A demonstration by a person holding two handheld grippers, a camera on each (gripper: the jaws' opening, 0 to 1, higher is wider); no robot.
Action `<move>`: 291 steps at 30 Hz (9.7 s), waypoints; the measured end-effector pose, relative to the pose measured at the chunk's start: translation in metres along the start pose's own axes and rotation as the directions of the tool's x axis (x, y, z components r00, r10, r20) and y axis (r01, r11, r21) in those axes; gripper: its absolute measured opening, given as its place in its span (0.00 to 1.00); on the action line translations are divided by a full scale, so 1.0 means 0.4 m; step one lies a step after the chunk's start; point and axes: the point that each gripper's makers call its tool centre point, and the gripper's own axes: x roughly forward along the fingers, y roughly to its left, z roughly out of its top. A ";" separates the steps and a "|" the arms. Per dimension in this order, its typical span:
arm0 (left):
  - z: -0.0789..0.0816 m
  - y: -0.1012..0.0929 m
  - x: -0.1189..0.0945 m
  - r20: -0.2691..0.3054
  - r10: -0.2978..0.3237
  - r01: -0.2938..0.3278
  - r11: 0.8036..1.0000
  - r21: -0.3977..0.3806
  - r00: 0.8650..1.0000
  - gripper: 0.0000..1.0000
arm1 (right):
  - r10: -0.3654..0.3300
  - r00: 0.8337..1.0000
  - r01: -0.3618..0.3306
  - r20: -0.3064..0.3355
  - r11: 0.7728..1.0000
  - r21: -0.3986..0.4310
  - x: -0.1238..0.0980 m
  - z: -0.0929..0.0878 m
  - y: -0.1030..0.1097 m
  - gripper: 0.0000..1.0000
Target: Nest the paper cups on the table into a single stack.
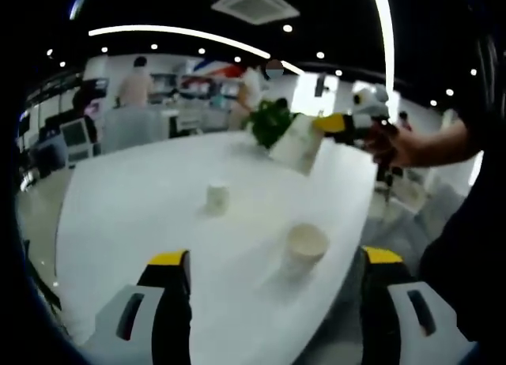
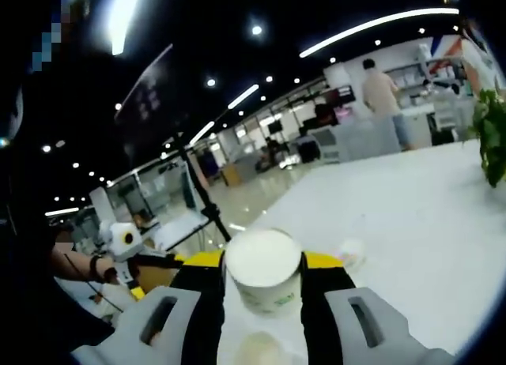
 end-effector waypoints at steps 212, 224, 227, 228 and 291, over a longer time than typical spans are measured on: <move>0.267 -0.222 0.042 -0.344 -0.523 0.617 0.734 0.283 0.780 0.00 | 0.215 0.973 -0.189 0.087 0.951 -0.243 -0.163 -0.006 0.136 0.97; 0.236 -0.216 0.067 -0.447 -0.457 0.621 0.699 0.353 0.769 0.00 | 0.056 0.998 -0.051 0.005 0.940 -0.339 -0.203 -0.075 0.051 1.00; 0.217 -0.216 0.073 -0.492 -0.429 0.631 0.674 0.384 0.758 0.00 | 0.018 1.000 -0.021 -0.010 0.947 -0.322 -0.217 -0.091 0.024 0.97; 0.210 -0.212 0.075 -0.509 -0.416 0.635 0.662 0.399 0.754 0.00 | 0.014 1.000 -0.015 -0.006 0.946 -0.324 -0.220 -0.091 0.018 0.97; -0.086 -0.157 0.222 -0.826 0.034 0.826 -0.059 0.561 0.563 0.00 | -0.096 0.993 0.108 0.074 0.976 -0.190 -0.282 -0.151 -0.107 0.99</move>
